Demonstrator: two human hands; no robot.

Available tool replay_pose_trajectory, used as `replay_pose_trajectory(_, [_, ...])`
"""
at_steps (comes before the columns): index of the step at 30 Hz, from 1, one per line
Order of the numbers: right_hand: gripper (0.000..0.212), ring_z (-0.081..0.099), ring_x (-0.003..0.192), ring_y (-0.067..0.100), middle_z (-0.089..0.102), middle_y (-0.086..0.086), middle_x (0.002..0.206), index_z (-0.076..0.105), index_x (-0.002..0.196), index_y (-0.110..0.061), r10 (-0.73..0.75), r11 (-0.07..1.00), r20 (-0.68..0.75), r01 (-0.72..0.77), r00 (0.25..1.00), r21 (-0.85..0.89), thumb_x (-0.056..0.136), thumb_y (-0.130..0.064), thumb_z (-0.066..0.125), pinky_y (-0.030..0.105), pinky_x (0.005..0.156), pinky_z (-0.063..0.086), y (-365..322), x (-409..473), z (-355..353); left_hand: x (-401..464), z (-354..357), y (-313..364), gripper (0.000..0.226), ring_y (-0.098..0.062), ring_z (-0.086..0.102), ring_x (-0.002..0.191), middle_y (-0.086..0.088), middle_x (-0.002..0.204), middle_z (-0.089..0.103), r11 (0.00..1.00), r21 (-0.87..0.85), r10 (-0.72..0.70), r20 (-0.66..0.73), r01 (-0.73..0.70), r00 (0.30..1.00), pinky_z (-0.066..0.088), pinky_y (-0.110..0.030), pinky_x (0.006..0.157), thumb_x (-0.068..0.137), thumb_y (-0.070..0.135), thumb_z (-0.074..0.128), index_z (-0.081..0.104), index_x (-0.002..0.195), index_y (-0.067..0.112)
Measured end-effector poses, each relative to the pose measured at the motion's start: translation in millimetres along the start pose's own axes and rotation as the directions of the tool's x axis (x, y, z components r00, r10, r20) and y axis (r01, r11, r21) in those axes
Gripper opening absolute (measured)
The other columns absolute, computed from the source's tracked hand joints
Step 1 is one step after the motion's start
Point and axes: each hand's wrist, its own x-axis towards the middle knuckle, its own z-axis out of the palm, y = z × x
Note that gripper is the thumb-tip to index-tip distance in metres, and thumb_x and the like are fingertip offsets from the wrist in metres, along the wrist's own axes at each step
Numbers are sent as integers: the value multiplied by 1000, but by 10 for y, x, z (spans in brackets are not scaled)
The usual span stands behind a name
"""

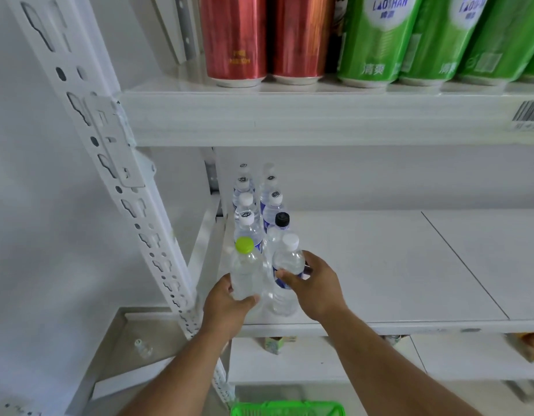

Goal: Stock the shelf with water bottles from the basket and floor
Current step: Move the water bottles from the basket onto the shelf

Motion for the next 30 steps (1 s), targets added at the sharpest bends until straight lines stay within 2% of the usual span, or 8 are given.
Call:
replay_pose_trajectory(5, [19, 63, 88, 5, 70, -9, 92, 68, 93, -26, -18, 1000, 4, 18, 1000, 3, 78, -29, 79, 14, 70, 46, -23, 51, 56, 113, 33, -19, 52, -13, 66, 102, 8, 105, 70, 1000, -12, 4, 34, -3, 999, 55, -41, 93, 66, 21, 87, 61, 110, 32])
replay_pose_trajectory(9, [18, 61, 90, 3, 68, -10, 94, 67, 93, -29, -42, 999, 3, 42, 999, 12, 79, -27, 78, 8, 68, 44, -32, 42, 91, 198, 47, -85, 70, -15, 63, 109, 7, 113, 67, 999, 36, 16, 62, -19, 998, 54, -43, 95, 53, 49, 79, 56, 118, 35])
replay_pose_trajectory(11, [19, 61, 91, 3, 67, -11, 95, 67, 93, -30, -51, 998, 11, 51, 999, 31, 79, -25, 78, 7, 69, 44, -23, 45, 103, 256, 60, -154, 75, -14, 62, 111, 8, 116, 66, 998, 54, 20, 75, -24, 997, 53, -43, 96, 51, 55, 76, 53, 121, 37])
replay_pose_trajectory(15, [21, 62, 95, 6, 68, -11, 95, 68, 96, -31, -62, 997, 21, 61, 998, 49, 78, -28, 77, 20, 78, 50, 10, 62, 108, 316, 81, -257, 76, -10, 59, 115, 10, 120, 63, 997, 72, 35, 87, -41, 996, 52, -43, 99, 56, 54, 78, 51, 125, 38])
replay_pose_trajectory(20, [31, 61, 96, -3, 68, -22, 96, 62, 96, -45, -62, 995, 53, 58, 997, 76, 81, -23, 77, 6, 74, 46, -36, 9, 53, 308, 87, -291, 73, -8, 58, 117, 12, 121, 63, 997, 69, 26, 91, -33, 995, 50, -42, 101, 57, 54, 78, 51, 124, 40])
replay_pose_trajectory(25, [40, 62, 98, 2, 70, -16, 101, 58, 96, -57, -45, 994, 71, 37, 996, 101, 80, -26, 79, 11, 80, 49, 10, -33, 42, 143, 37, -117, 62, -10, 60, 112, 11, 113, 66, 993, 116, 25, 92, -36, 995, 51, -37, 96, 61, 48, 78, 57, 118, 33])
replay_pose_trajectory(30, [46, 58, 102, -3, 63, -19, 112, 50, 117, -43, 12, 1000, 131, -15, 991, 24, 85, -21, 75, 3, 73, 41, 66, -30, 14, 74, 29, -64, 46, -13, 58, 118, 7, 117, 65, 989, 143, 20, 73, -30, 997, 47, -30, 94, 74, 24, 80, 56, 113, 29])
